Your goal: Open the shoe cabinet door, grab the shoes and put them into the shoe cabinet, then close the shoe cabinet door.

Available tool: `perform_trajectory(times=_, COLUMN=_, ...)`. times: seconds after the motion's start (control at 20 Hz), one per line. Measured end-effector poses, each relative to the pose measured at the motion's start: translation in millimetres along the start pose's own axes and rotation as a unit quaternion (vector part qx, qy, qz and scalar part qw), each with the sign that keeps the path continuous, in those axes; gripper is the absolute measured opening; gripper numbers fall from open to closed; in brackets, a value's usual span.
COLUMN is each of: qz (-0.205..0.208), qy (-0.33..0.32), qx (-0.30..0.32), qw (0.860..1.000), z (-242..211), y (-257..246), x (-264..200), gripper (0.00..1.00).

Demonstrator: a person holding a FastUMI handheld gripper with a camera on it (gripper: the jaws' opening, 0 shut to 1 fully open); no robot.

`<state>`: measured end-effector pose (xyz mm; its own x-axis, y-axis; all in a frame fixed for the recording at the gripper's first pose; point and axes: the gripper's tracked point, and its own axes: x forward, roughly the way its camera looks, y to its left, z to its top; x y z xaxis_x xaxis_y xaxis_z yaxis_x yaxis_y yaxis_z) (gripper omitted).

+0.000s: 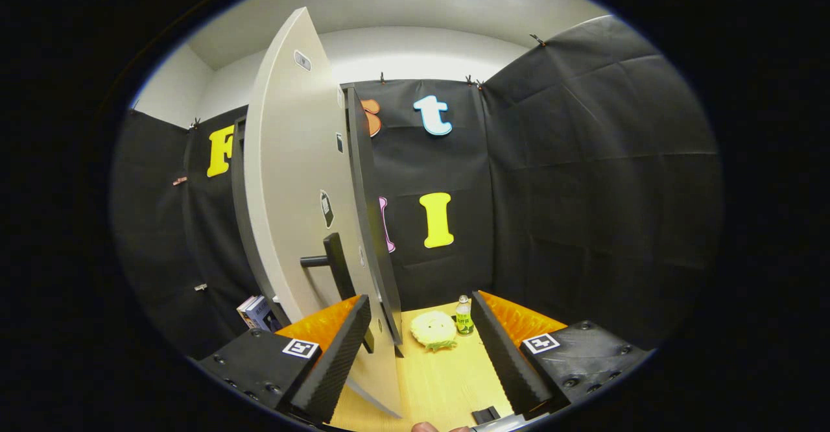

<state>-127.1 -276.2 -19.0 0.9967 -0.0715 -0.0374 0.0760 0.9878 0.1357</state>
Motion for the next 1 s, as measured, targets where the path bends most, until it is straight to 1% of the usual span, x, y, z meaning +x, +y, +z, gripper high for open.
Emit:
perform_trajectory(times=0.2, qz=0.01, qy=0.005, qx=-0.001, qw=1.0, z=-2.1, y=5.7, x=7.0, gripper=0.98)
perform_trajectory(times=0.6, qz=-0.002, qy=0.008, qx=-0.008, qw=1.0, z=-4.9, y=20.8, x=3.5, gripper=0.98)
perform_trajectory(times=0.75, qz=0.007, qy=0.012, qx=-0.004, qw=1.0, z=-8.2, y=35.3, x=0.4, gripper=0.98)
perform_trajectory(times=1.0, qz=0.031, qy=0.019, qx=-0.001, qw=0.999, z=-17.1, y=76.7, x=-1.6, gripper=0.98)
